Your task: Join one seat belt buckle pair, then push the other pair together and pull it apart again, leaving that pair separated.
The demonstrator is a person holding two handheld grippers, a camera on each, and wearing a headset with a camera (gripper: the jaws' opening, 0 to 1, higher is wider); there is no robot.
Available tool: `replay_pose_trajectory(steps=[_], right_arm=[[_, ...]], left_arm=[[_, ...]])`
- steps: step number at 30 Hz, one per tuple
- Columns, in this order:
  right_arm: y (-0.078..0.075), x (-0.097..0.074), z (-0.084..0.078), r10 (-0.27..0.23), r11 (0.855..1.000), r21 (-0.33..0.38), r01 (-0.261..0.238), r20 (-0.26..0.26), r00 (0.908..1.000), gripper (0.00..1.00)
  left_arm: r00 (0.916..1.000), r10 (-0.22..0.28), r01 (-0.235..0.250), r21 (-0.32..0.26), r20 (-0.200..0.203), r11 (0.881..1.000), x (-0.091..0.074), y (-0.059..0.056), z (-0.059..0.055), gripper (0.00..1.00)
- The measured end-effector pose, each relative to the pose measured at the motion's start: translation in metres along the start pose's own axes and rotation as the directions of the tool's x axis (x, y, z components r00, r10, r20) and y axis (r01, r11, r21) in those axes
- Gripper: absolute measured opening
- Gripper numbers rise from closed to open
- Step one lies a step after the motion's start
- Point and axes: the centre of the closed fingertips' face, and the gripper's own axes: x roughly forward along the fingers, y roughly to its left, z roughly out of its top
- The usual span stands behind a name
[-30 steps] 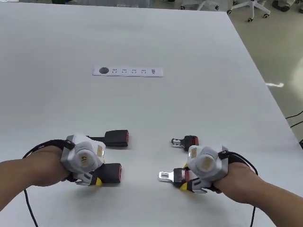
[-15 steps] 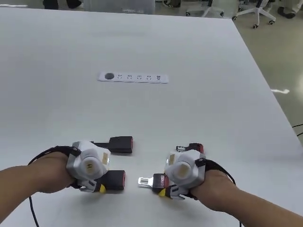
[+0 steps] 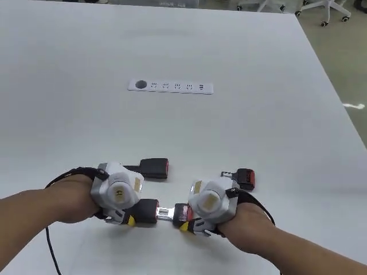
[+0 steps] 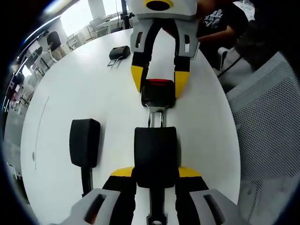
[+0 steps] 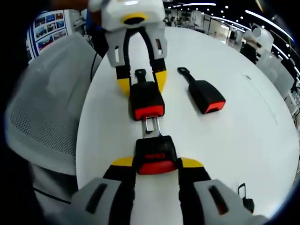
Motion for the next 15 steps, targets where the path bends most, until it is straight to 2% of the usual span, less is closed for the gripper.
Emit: replay_pose_trajectory(steps=[6, 9, 15], right_arm=[[0.001, 0.001, 0.004, -0.030, 0.998, -0.054, 0.030, 0.000, 0.9996, 0.36], [0.001, 0.004, 0.007, -0.025, 0.997, -0.076, 0.026, 0.009, 0.9996, 0.36], [0.003, 0.007, 0.012, -0.007, 0.998, -0.066, 0.008, 0.024, 0.9997, 0.35]], left_arm=[[1.0000, 0.004, -0.004, -0.009, -0.003, 1.000, 0.000, 0.001, 0.000, 0.33], [0.9999, 0.003, -0.003, -0.017, -0.012, 1.000, 0.000, 0.000, 0.000, 0.33], [0.9997, -0.006, 0.006, -0.004, -0.022, 1.000, 0.000, 0.000, 0.000, 0.33]])
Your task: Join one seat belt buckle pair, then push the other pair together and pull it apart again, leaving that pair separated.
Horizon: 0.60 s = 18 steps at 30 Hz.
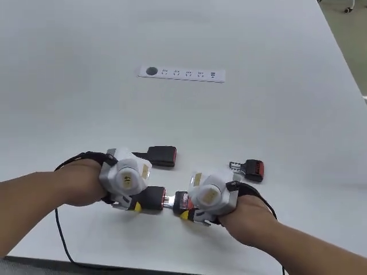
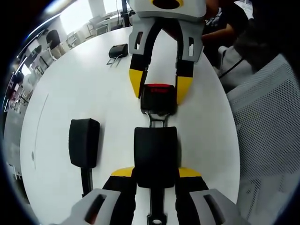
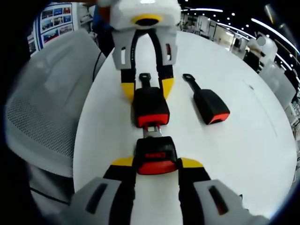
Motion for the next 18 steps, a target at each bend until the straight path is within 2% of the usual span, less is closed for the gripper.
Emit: replay_pose_trajectory(steps=[4, 10, 18], right_arm=[[-0.001, 0.000, 0.000, 0.000, 1.000, 0.010, 0.000, 0.015, 0.9999, 0.35], [0.001, 0.003, 0.003, -0.013, 1.000, 0.015, 0.013, 0.007, 0.9999, 0.33], [0.002, 0.011, 0.016, -0.009, 1.000, 0.007, 0.009, -0.002, 1.0000, 0.33]], left_arm=[[0.9999, -0.010, 0.010, 0.012, 0.012, 1.000, 0.000, 0.000, 0.001, 0.32], [0.9996, -0.015, 0.014, 0.025, 0.022, 1.000, 0.001, 0.000, 0.002, 0.32], [0.9998, -0.001, 0.001, 0.028, 0.017, 1.000, 0.001, 0.000, 0.002, 0.31]])
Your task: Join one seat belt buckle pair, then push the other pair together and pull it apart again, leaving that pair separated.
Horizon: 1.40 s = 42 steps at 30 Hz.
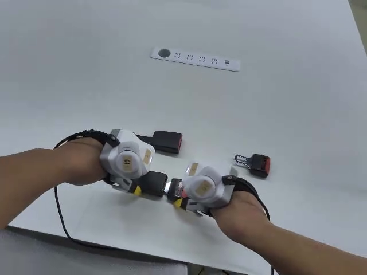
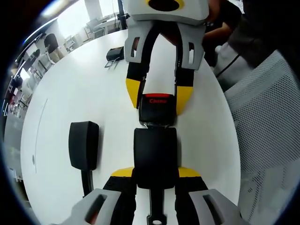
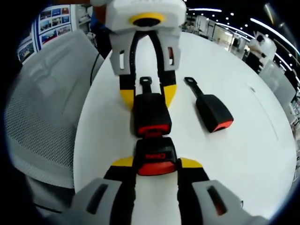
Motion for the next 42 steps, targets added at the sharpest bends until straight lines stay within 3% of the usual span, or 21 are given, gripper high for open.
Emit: replay_pose_trajectory(steps=[12, 14, 17, 19, 21, 33, 42], right_arm=[[0.003, -0.002, -0.002, -0.018, 1.000, 0.015, 0.018, -0.027, 0.9995, 0.33], [0.004, -0.004, -0.004, -0.021, 1.000, -0.021, 0.020, -0.038, 0.9991, 0.33], [0.002, -0.008, -0.006, -0.013, 0.999, -0.033, 0.012, -0.032, 0.9994, 0.33], [0.001, -0.007, -0.006, -0.014, 0.999, -0.046, 0.013, -0.025, 0.9996, 0.33], [0.002, -0.007, -0.006, -0.013, 0.999, -0.043, 0.013, -0.021, 0.9997, 0.33], [0.003, -0.006, -0.008, 0.020, 0.998, -0.055, -0.021, -0.021, 0.9996, 0.33], [0.005, -0.007, -0.008, 0.039, 0.998, -0.046, -0.042, -0.059, 0.9975, 0.34]], left_arm=[[1.0000, 0.004, -0.004, -0.012, -0.009, 1.000, 0.000, 0.001, -0.001, 0.31], [1.0000, 0.001, -0.001, 0.000, -0.009, 1.000, 0.000, 0.000, -0.001, 0.31], [1.0000, -0.001, 0.001, 0.013, 0.000, 1.000, 0.000, 0.001, 0.000, 0.31], [0.9997, 0.000, 0.001, -0.024, 0.025, 1.000, 0.000, 0.001, 0.000, 0.31], [0.9996, 0.003, -0.003, -0.011, 0.027, 1.000, -0.001, 0.000, -0.001, 0.31], [1.0000, 0.008, -0.008, 0.001, 0.004, 1.000, -0.001, -0.001, -0.001, 0.31], [0.9996, -0.009, 0.009, -0.003, -0.027, 1.000, 0.001, -0.001, 0.000, 0.32]])
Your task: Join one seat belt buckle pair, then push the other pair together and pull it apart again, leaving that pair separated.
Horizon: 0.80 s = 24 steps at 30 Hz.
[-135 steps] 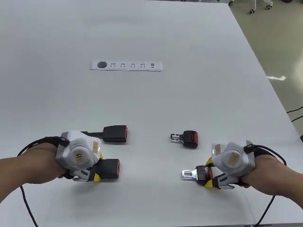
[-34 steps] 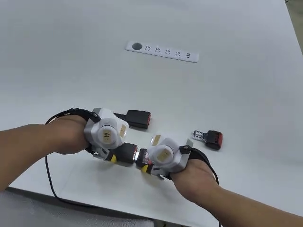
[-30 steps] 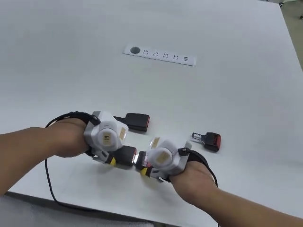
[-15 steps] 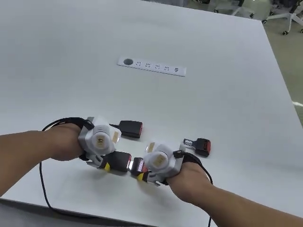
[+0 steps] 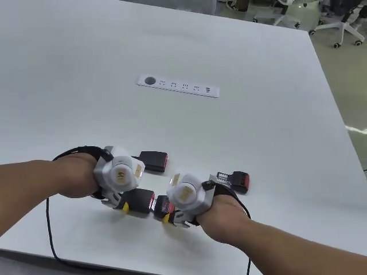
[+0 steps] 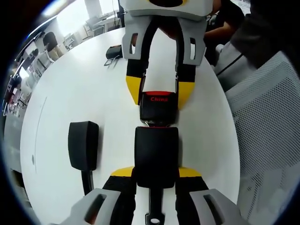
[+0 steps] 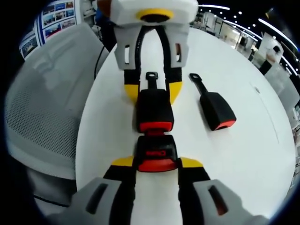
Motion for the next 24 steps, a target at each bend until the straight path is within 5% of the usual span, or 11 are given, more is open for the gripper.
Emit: replay_pose_trajectory(steps=[6, 8, 9, 14, 17, 24], right_arm=[[0.002, 0.002, -0.001, 0.001, 0.998, 0.062, 0.000, -0.030, 0.9995, 0.36], [0.001, 0.001, 0.001, -0.007, 0.998, 0.062, 0.010, -0.039, 0.9992, 0.36], [0.001, -0.001, 0.002, -0.012, 0.998, 0.058, 0.014, -0.041, 0.9991, 0.36], [-0.005, -0.022, 0.021, -0.025, 0.998, 0.066, 0.022, 0.041, 0.9989, 0.34], [-0.012, -0.036, 0.030, -0.041, 0.996, 0.077, 0.035, 0.086, 0.9955, 0.34], [-0.046, -0.062, 0.017, -0.094, 0.993, 0.087, 0.085, 0.101, 0.9905, 0.35]], left_arm=[[1.0000, 0.001, -0.001, -0.034, 0.002, 0.999, -0.001, -0.001, -0.001, 0.33], [0.9998, -0.017, 0.018, -0.100, 0.006, 0.995, -0.002, -0.004, -0.001, 0.34], [0.9991, -0.015, 0.021, -0.136, 0.040, 0.991, -0.005, -0.003, 0.003, 0.34], [0.9973, 0.016, -0.009, -0.099, 0.072, 0.995, -0.029, 0.002, 0.017, 0.35], [0.9870, 0.071, -0.061, -0.073, 0.144, 0.995, -0.049, 0.016, 0.040, 0.34], [0.9774, 0.160, -0.153, -0.058, 0.138, 0.986, -0.065, 0.060, 0.059, 0.35]])
